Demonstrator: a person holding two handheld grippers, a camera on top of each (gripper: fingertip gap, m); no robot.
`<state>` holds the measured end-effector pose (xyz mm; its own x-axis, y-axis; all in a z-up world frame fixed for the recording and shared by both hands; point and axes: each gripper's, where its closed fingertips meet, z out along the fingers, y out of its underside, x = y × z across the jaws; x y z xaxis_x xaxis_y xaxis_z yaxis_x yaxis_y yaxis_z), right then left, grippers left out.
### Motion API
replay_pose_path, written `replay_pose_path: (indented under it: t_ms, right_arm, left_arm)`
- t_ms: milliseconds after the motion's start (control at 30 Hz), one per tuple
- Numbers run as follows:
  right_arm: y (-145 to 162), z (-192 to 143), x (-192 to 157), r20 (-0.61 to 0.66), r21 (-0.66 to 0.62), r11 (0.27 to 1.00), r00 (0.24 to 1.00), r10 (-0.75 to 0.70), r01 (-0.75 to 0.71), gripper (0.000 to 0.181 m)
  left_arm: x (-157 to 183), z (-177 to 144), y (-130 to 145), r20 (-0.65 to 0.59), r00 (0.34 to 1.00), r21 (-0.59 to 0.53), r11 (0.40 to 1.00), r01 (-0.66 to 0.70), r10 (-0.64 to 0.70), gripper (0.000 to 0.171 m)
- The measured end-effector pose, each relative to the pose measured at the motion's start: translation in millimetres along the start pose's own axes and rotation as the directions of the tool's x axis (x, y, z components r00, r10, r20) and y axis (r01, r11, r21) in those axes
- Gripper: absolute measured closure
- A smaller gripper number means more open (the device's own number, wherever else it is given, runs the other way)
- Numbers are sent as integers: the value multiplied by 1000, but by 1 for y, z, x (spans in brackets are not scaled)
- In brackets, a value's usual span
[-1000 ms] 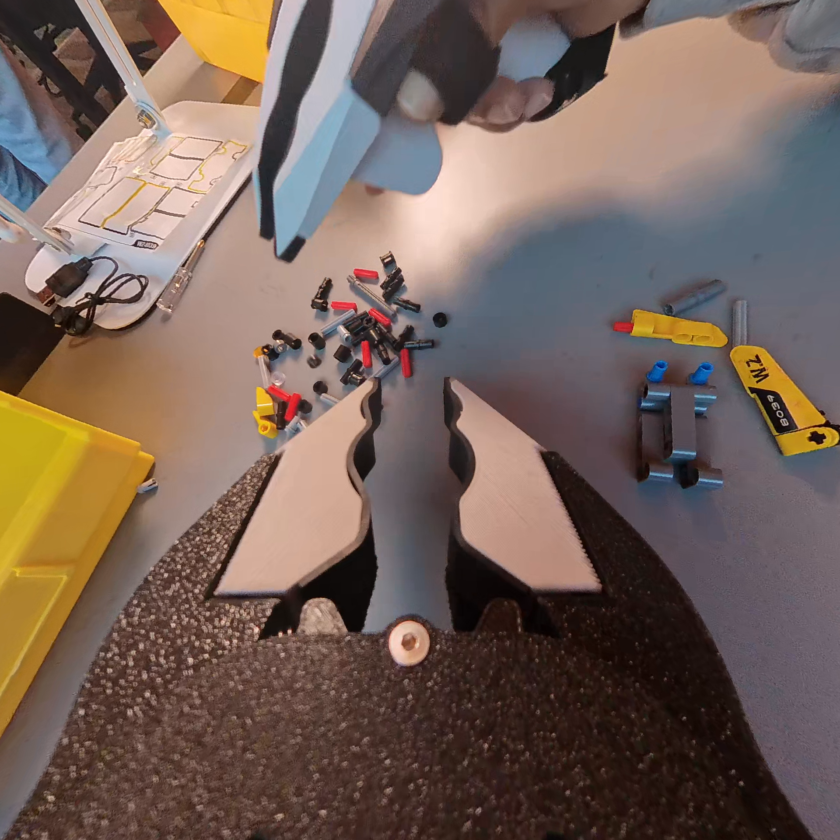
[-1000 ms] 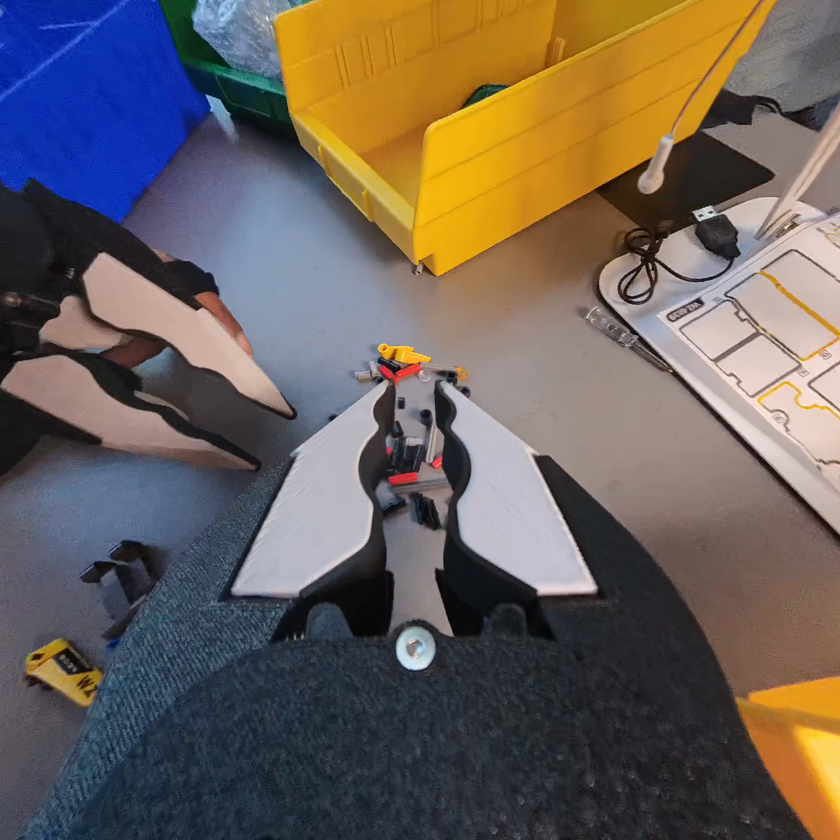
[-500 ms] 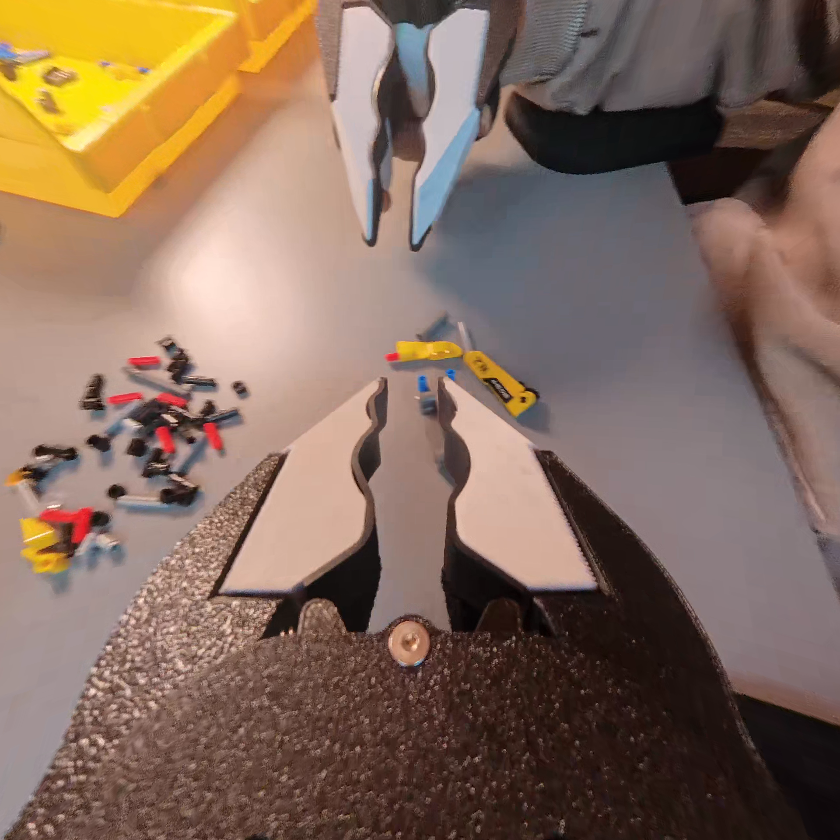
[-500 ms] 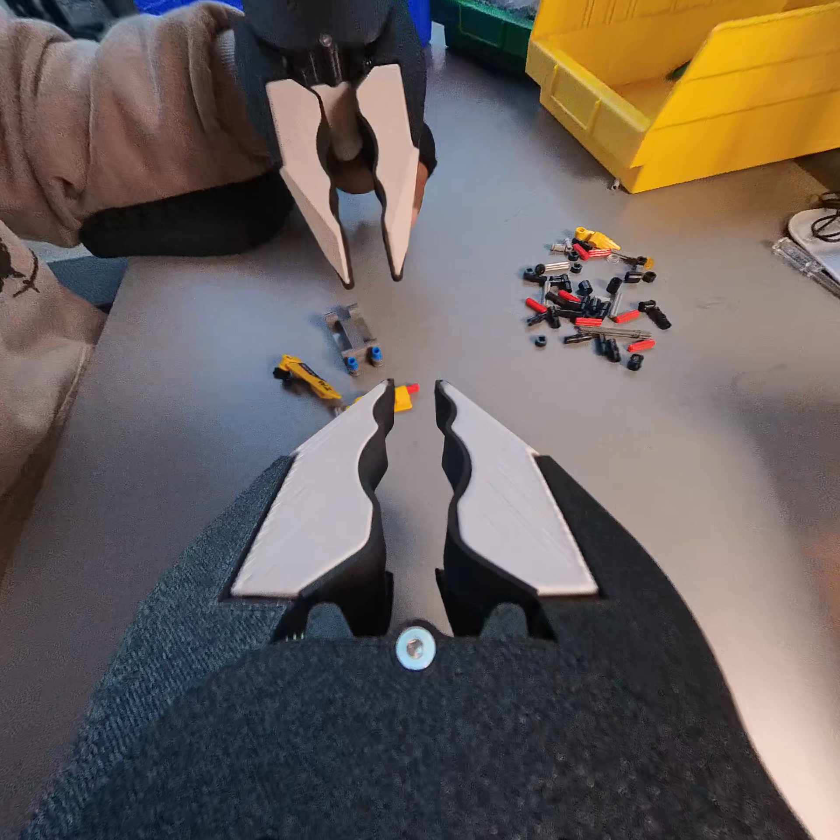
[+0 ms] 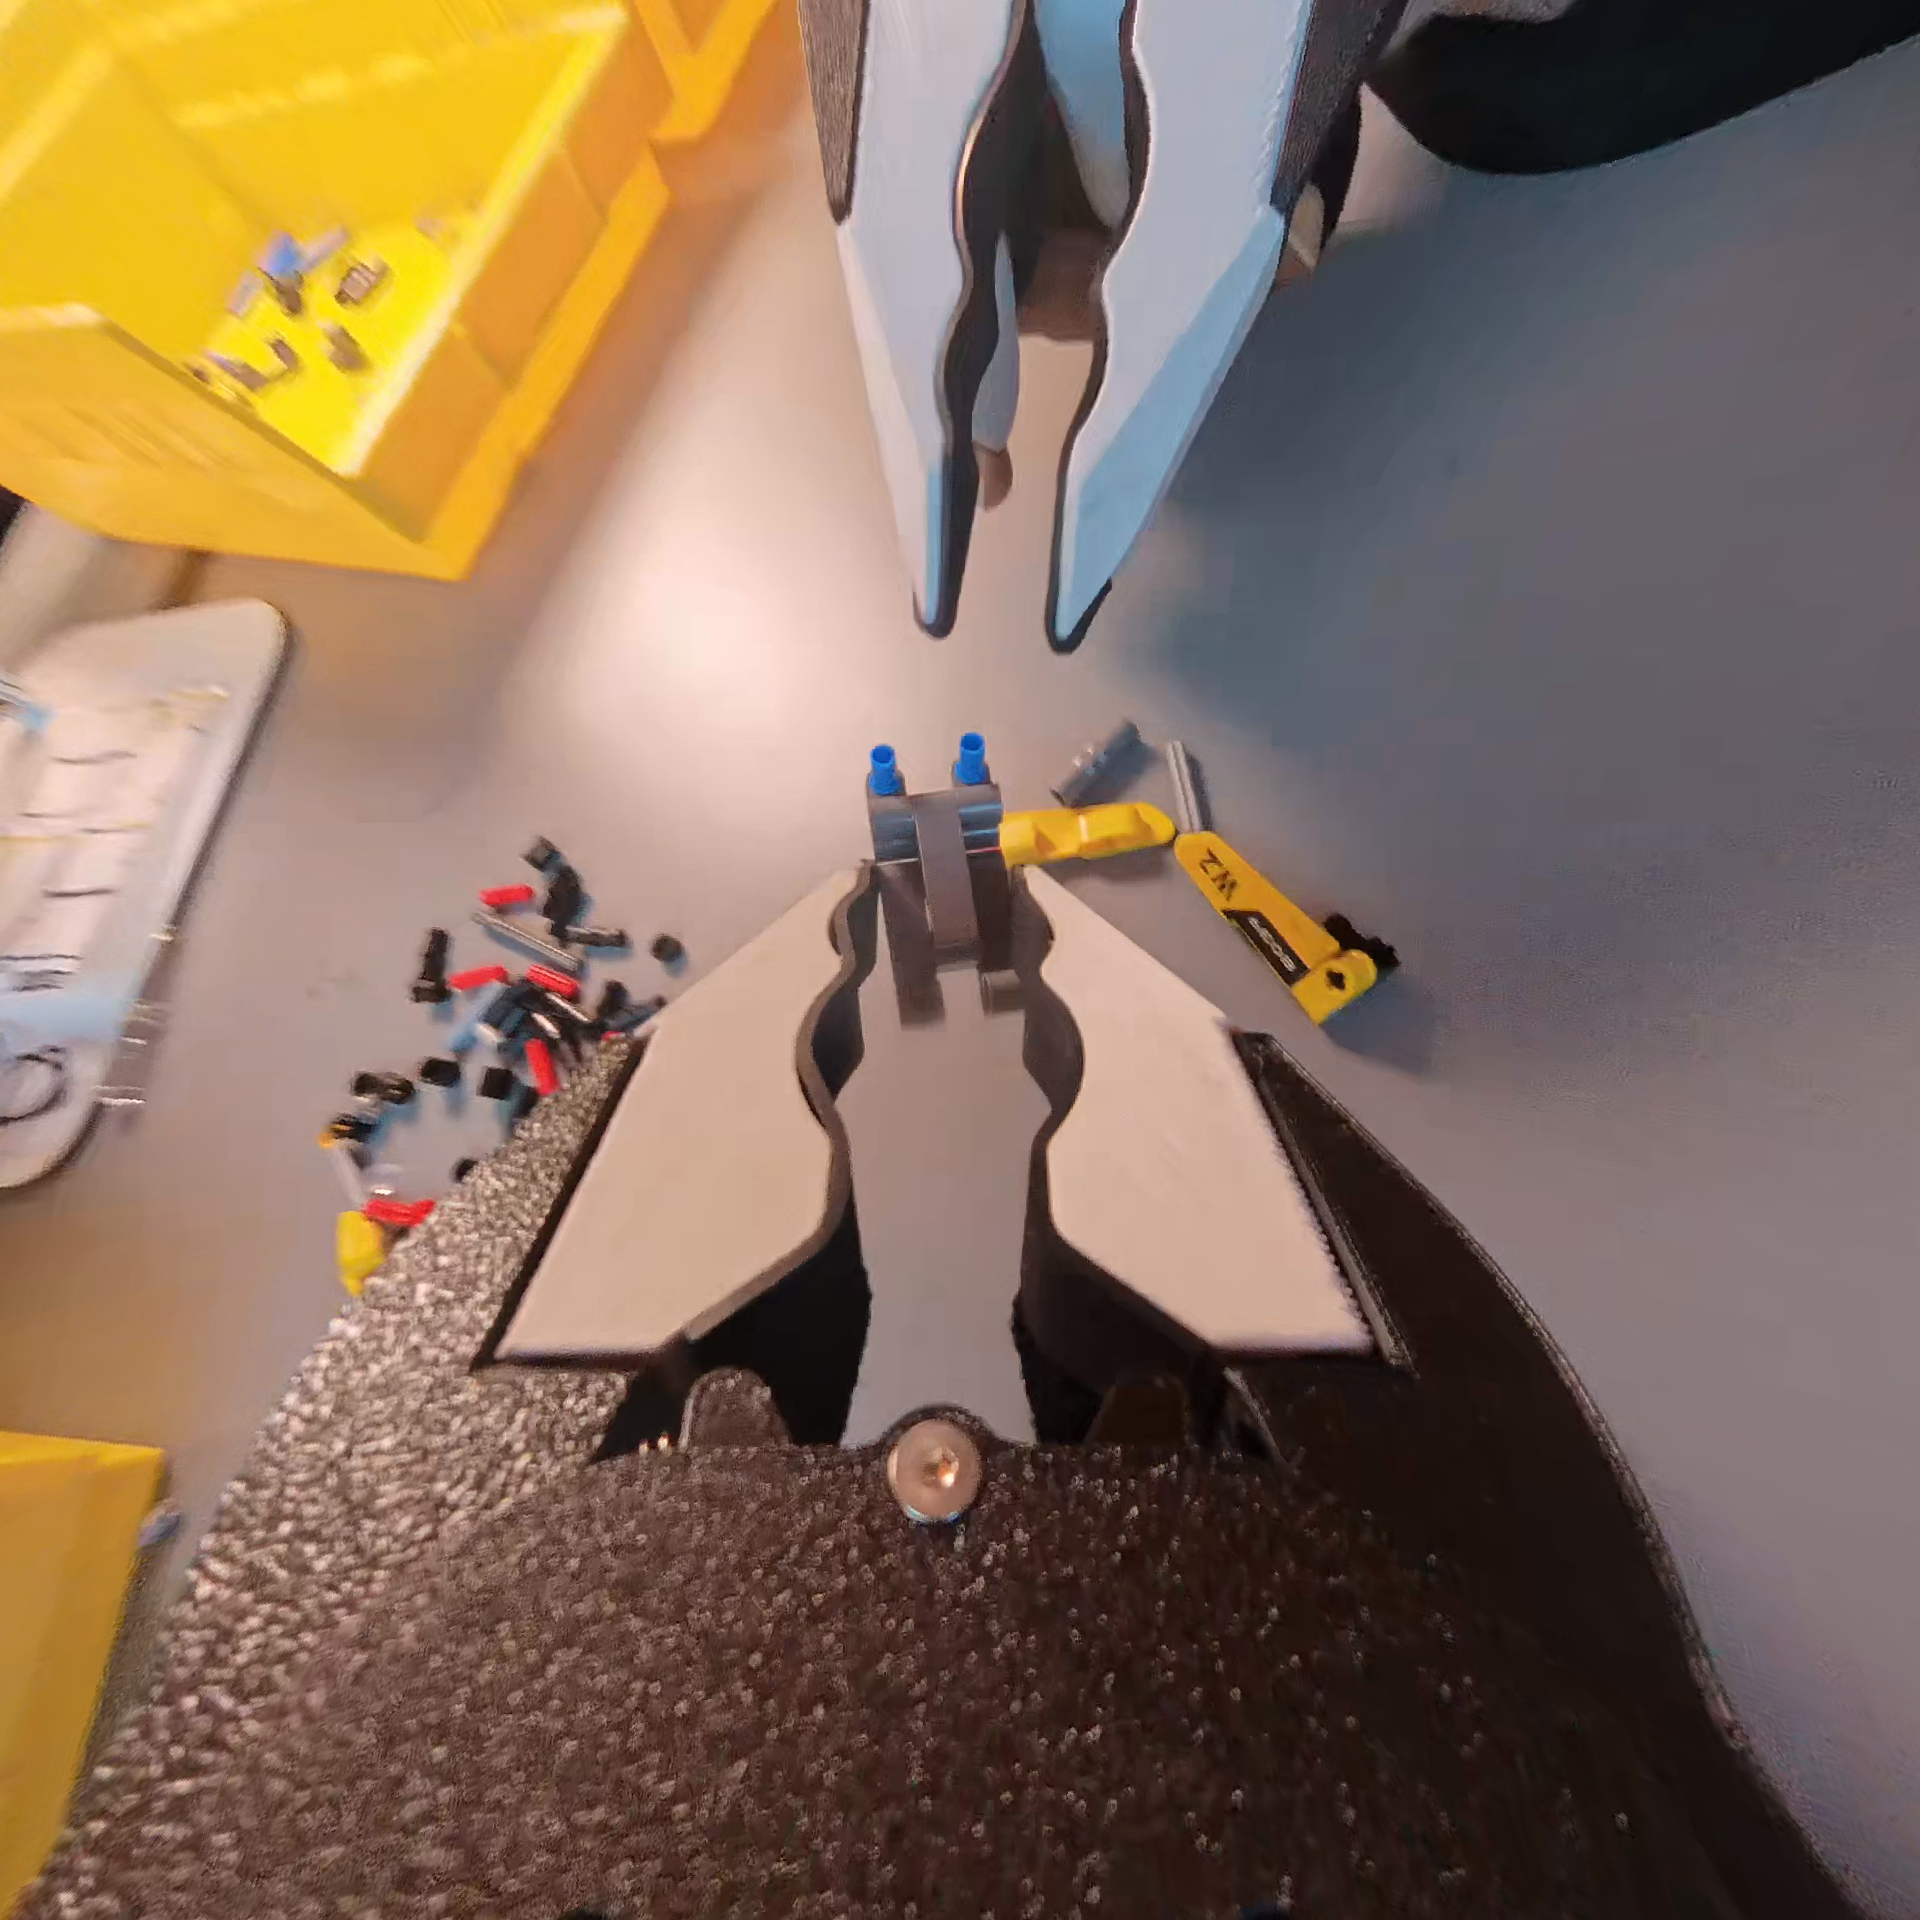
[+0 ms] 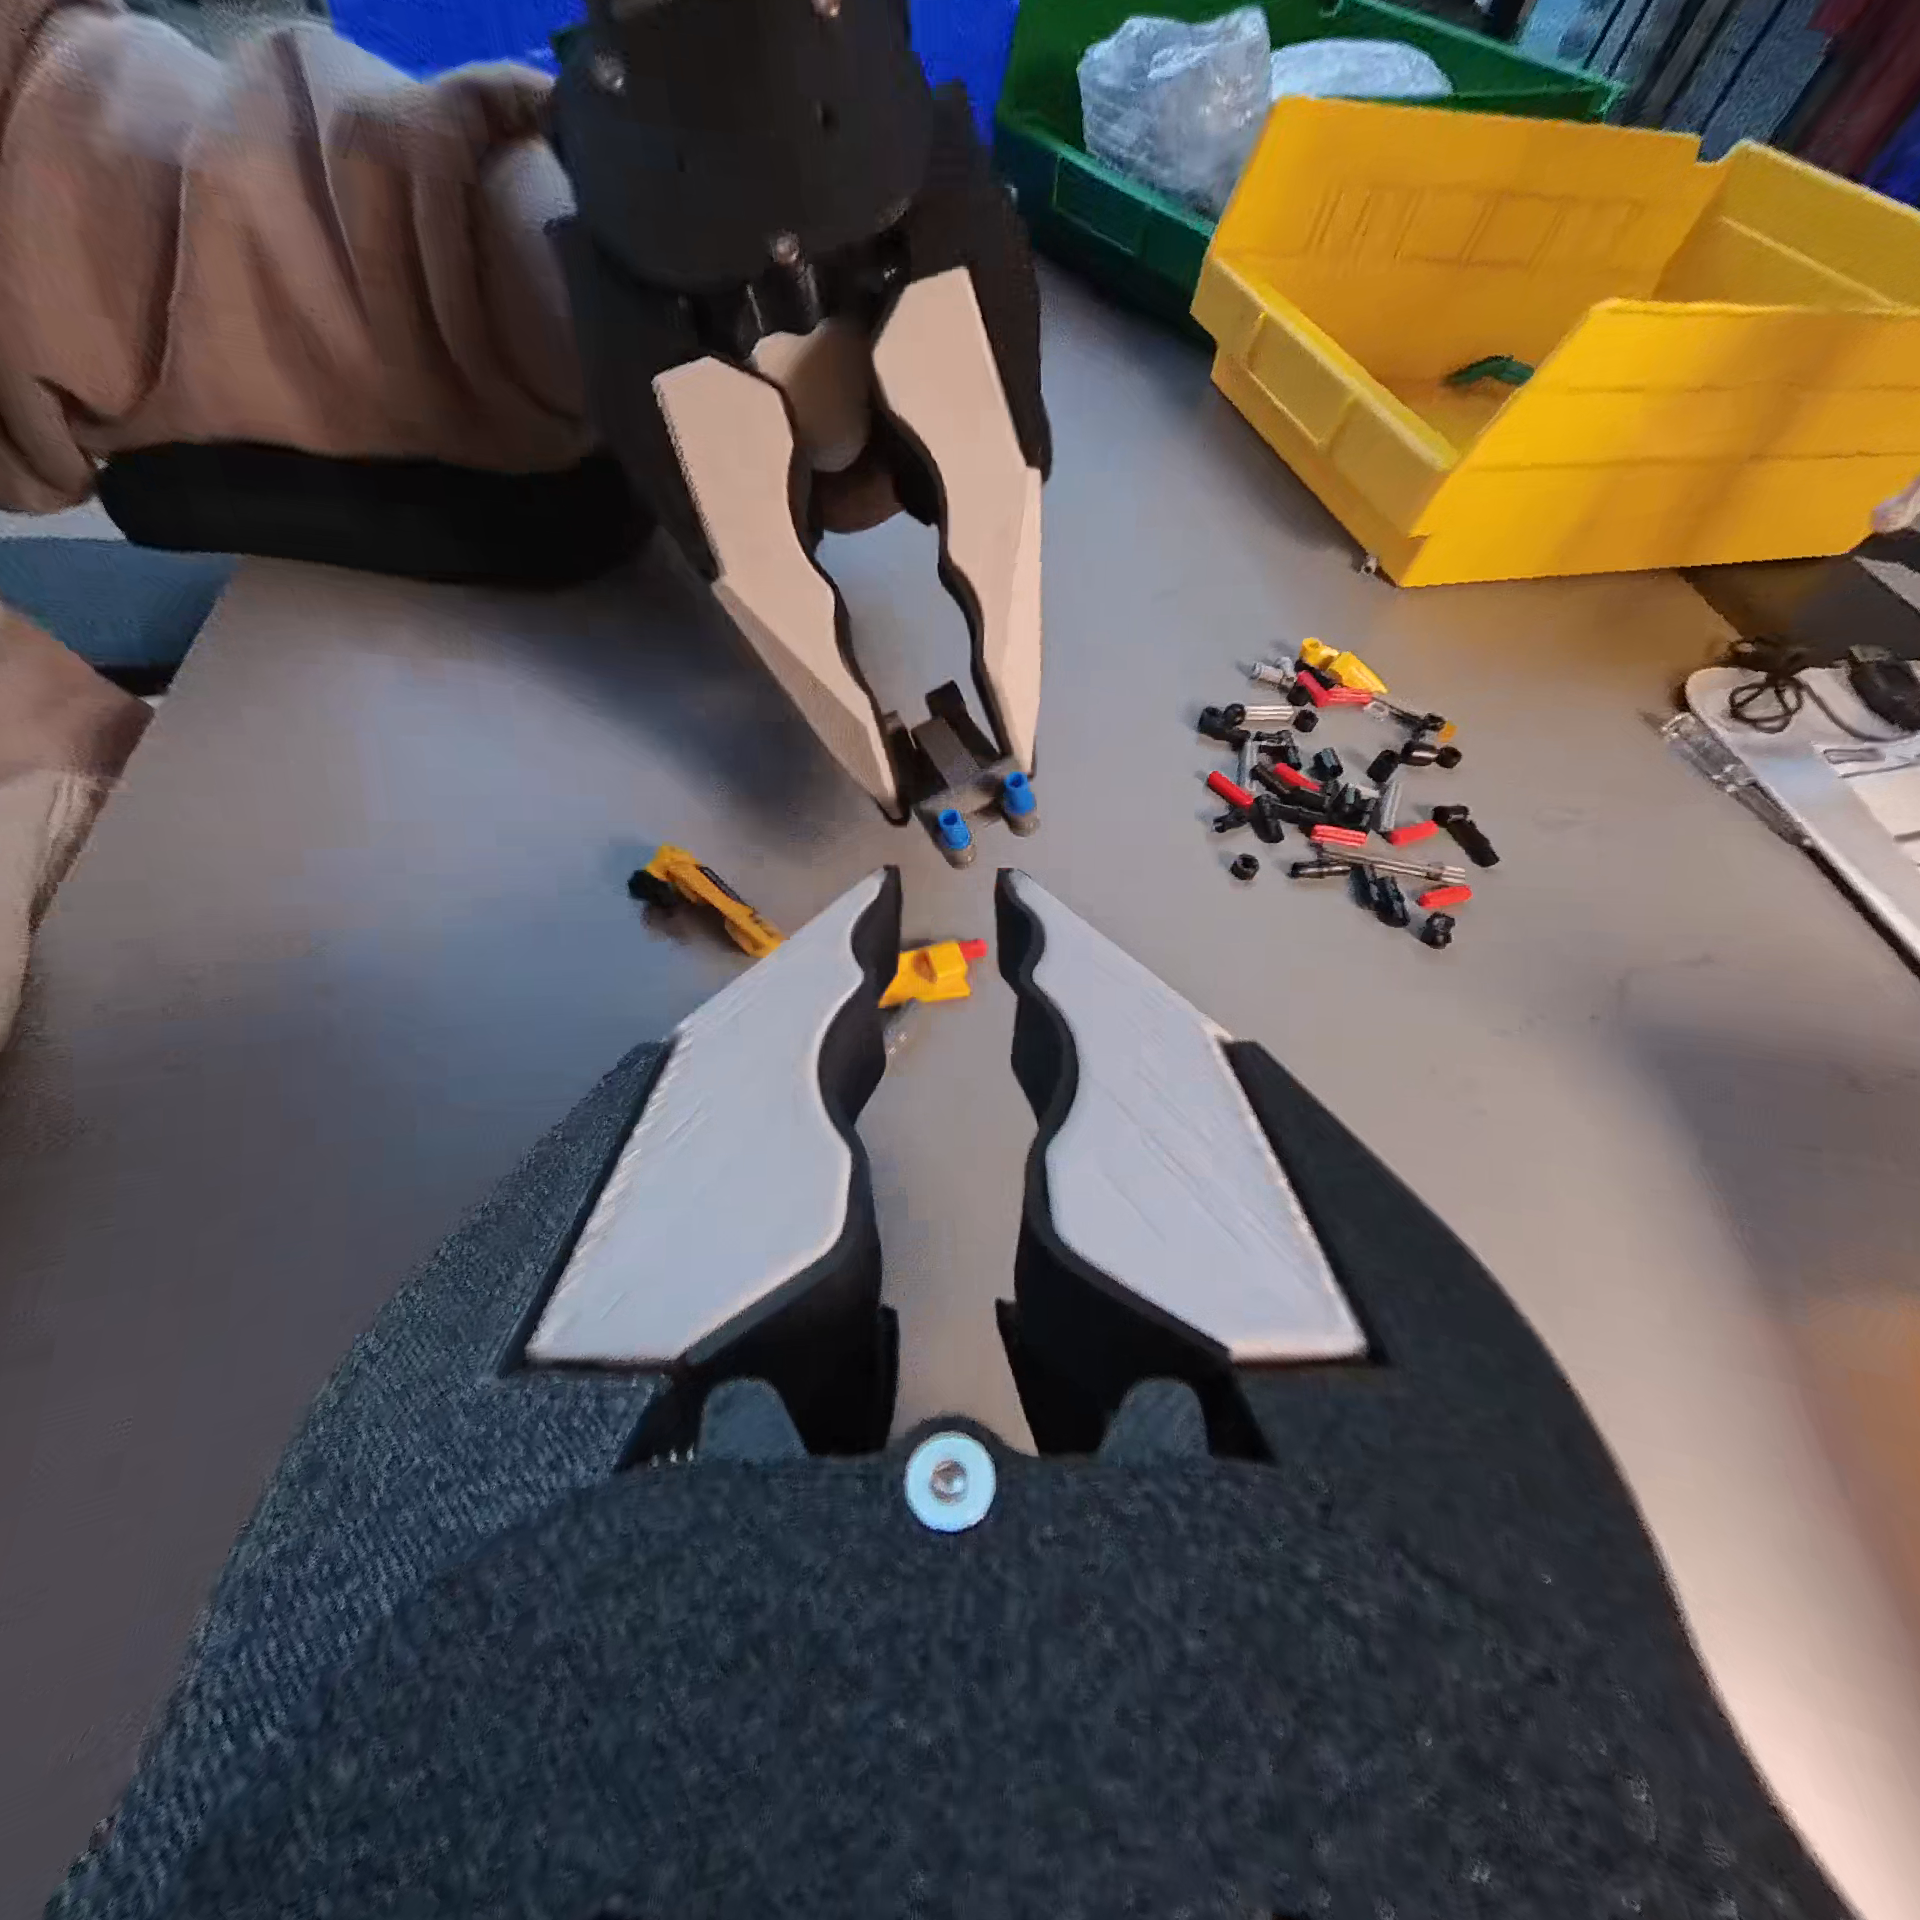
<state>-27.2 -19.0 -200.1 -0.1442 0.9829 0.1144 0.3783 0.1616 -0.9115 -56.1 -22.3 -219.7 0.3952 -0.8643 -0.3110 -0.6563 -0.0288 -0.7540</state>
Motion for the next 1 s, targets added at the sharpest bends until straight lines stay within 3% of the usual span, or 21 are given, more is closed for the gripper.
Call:
replay_pose_path:
  t_ms: [200, 433, 533, 600, 700, 767, 900, 1000]
  right_arm:
    - [-15, 5, 18, -135, 52, 994, 986, 102, -95, 161]
    - [-24, 5, 15, -110, 114, 987, 985, 130, -117, 181]
    - [-26, 0, 12, -98, 129, 990, 993, 68, -55, 181]
    - [-32, -5, 9, -99, 159, 987, 995, 9, 7, 181]
    - [-40, -9, 1, -118, 184, 974, 987, -108, 129, 181]
    - [-33, -6, 5, -142, 134, 983, 984, -106, 125, 181]
    - [-18, -12, 36, -248, 79, 996, 969, -16, 37, 181]
    - [8, -14, 55, -275, -7, 996, 958, 82, -88, 163]
  left_arm:
    - [-19, -1, -18, 248, 955, 5, 985, -171, 165, 147]
    - [-17, -2, -27, 283, 935, 44, 971, -233, 212, 147]
    - [-9, -4, -34, 156, 987, 176, 982, -74, 46, 145]
    - [-5, -13, -46, 0, 994, 294, 950, 106, -111, 139]
    - [-5, -17, -48, -232, 911, 312, 862, 401, -340, 134]
    - [-9, -9, -34, -244, 875, 237, 849, 472, -418, 137]
    - [-15, 3, -9, -146, 886, 121, 881, 458, -440, 141]
    - [-18, 4, -6, -126, 887, 111, 883, 457, -443, 141]
